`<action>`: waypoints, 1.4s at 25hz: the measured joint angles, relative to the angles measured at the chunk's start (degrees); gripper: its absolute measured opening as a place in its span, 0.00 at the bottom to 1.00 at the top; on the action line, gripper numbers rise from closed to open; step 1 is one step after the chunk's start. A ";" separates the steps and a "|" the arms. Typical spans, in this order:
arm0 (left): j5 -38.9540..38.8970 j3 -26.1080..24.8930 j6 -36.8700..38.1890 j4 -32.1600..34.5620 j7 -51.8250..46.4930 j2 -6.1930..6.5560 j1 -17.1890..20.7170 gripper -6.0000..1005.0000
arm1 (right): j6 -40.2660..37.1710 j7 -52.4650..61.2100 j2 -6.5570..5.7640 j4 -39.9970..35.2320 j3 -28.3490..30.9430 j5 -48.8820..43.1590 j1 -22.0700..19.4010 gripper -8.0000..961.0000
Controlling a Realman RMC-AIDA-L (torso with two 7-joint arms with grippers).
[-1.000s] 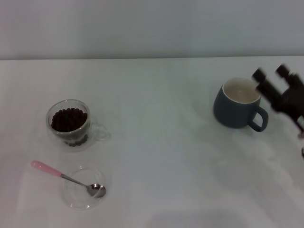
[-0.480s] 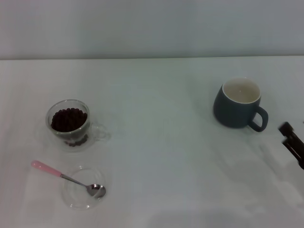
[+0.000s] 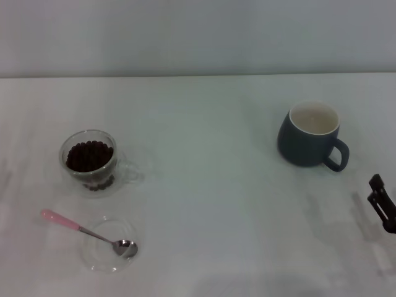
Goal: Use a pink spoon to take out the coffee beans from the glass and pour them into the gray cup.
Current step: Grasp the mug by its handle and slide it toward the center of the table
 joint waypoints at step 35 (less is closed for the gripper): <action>-2.28 -0.52 2.12 -0.54 -0.06 -0.01 -4.34 0.85 | 17.30 -29.15 0.20 -13.31 -2.53 31.09 13.41 0.83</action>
